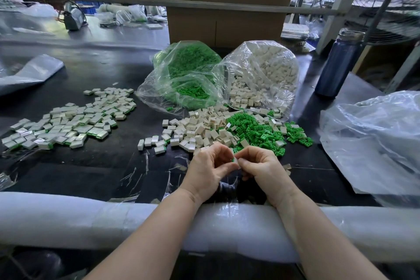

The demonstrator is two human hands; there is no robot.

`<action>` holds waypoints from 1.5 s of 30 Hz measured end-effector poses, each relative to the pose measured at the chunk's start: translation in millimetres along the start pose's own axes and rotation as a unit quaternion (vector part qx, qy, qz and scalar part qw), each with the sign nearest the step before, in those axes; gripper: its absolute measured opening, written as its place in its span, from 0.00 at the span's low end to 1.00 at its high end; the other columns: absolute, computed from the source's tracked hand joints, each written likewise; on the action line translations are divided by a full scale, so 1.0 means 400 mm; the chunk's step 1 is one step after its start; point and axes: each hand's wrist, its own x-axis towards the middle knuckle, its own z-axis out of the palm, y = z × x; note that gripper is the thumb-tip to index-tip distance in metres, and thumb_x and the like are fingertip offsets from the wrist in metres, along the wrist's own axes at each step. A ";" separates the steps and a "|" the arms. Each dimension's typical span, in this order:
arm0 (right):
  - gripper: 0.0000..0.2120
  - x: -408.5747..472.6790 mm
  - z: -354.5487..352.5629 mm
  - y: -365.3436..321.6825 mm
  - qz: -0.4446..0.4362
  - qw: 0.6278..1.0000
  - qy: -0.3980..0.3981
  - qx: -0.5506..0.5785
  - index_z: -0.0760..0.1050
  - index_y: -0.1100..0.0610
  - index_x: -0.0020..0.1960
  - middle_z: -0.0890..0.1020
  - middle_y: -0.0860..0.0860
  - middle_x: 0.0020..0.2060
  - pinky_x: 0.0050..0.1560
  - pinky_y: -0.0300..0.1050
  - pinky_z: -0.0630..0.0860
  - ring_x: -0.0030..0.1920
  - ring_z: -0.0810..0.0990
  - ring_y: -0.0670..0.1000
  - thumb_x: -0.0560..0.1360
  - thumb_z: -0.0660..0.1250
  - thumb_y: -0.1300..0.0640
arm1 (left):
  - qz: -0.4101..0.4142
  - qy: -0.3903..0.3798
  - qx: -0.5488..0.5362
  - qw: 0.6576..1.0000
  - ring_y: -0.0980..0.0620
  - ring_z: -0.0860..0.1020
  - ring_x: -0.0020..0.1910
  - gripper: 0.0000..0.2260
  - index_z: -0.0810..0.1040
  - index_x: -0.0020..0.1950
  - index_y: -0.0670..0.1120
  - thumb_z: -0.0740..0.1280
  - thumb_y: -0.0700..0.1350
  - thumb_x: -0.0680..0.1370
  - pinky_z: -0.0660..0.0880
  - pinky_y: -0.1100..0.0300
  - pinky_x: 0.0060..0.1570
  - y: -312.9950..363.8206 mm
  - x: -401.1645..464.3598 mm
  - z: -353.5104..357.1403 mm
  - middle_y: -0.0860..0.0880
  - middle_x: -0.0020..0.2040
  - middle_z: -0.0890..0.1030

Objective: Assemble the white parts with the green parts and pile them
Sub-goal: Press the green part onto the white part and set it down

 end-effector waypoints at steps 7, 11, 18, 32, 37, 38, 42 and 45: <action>0.11 0.002 0.004 -0.002 0.000 1.000 0.001 -0.005 0.77 0.60 0.38 0.75 0.51 0.28 0.28 0.34 0.71 0.27 0.72 0.44 0.75 0.61 0.71 | -0.001 -0.018 0.024 1.000 0.59 0.73 0.36 0.07 0.74 0.44 0.45 0.70 0.36 0.73 0.72 0.70 0.42 -0.005 0.002 0.006 0.53 0.36 0.75; 0.12 0.001 0.001 -0.003 0.005 1.000 0.001 0.017 0.77 0.61 0.39 0.76 0.49 0.26 0.28 0.35 0.71 0.26 0.72 0.43 0.75 0.61 0.71 | -0.003 -0.025 0.030 0.999 0.62 0.71 0.34 0.09 0.72 0.43 0.48 0.70 0.37 0.73 0.71 0.70 0.40 -0.007 0.001 0.007 0.54 0.36 0.74; 0.11 -0.002 -0.003 -0.002 -0.011 0.999 0.029 0.034 0.80 0.61 0.40 0.77 0.50 0.26 0.28 0.35 0.72 0.26 0.74 0.45 0.76 0.61 0.70 | -0.015 -0.015 0.009 1.000 0.55 0.71 0.34 0.10 0.72 0.42 0.47 0.72 0.36 0.71 0.73 0.65 0.37 0.006 -0.001 0.002 0.50 0.37 0.74; 0.10 -0.003 -0.008 -0.004 -0.056 0.997 0.047 0.022 0.80 0.58 0.40 0.80 0.46 0.30 0.31 0.33 0.73 0.29 0.76 0.40 0.73 0.66 0.70 | -0.038 0.040 -0.048 0.997 0.58 0.78 0.32 0.06 0.79 0.39 0.46 0.71 0.36 0.72 0.77 0.66 0.38 0.008 -0.003 -0.007 0.51 0.33 0.81; 0.10 0.001 -0.009 0.000 -0.068 0.996 0.050 0.001 0.80 0.56 0.38 0.81 0.45 0.30 0.33 0.31 0.73 0.29 0.76 0.38 0.72 0.68 0.70 | -0.035 0.059 -0.018 0.997 0.52 0.78 0.33 0.02 0.79 0.41 0.41 0.69 0.36 0.74 0.79 0.55 0.41 0.011 -0.004 -0.010 0.47 0.33 0.80; 0.10 0.001 -0.009 0.001 -0.070 0.996 0.050 0.000 0.80 0.56 0.38 0.81 0.45 0.30 0.33 0.31 0.73 0.30 0.77 0.38 0.71 0.68 0.70 | -0.034 0.059 -0.014 0.998 0.51 0.78 0.33 0.02 0.79 0.41 0.41 0.69 0.36 0.74 0.79 0.53 0.41 0.012 -0.005 -0.010 0.46 0.33 0.80; 0.10 0.001 -0.010 0.001 -0.074 0.996 0.048 0.003 0.80 0.55 0.38 0.82 0.47 0.32 0.36 0.34 0.75 0.34 0.80 0.42 0.71 0.70 0.69 | -0.034 0.045 -0.025 0.998 0.52 0.77 0.32 0.02 0.78 0.45 0.42 0.70 0.37 0.73 0.78 0.54 0.38 0.015 -0.006 -0.009 0.46 0.35 0.79; 0.08 -0.001 -0.010 0.001 -0.063 0.997 0.032 0.021 0.81 0.55 0.38 0.83 0.51 0.33 0.37 0.38 0.78 0.36 0.81 0.48 0.70 0.71 0.67 | -0.032 0.043 -0.037 0.998 0.56 0.78 0.28 0.03 0.79 0.43 0.43 0.70 0.37 0.73 0.77 0.64 0.32 0.010 -0.005 -0.009 0.47 0.34 0.80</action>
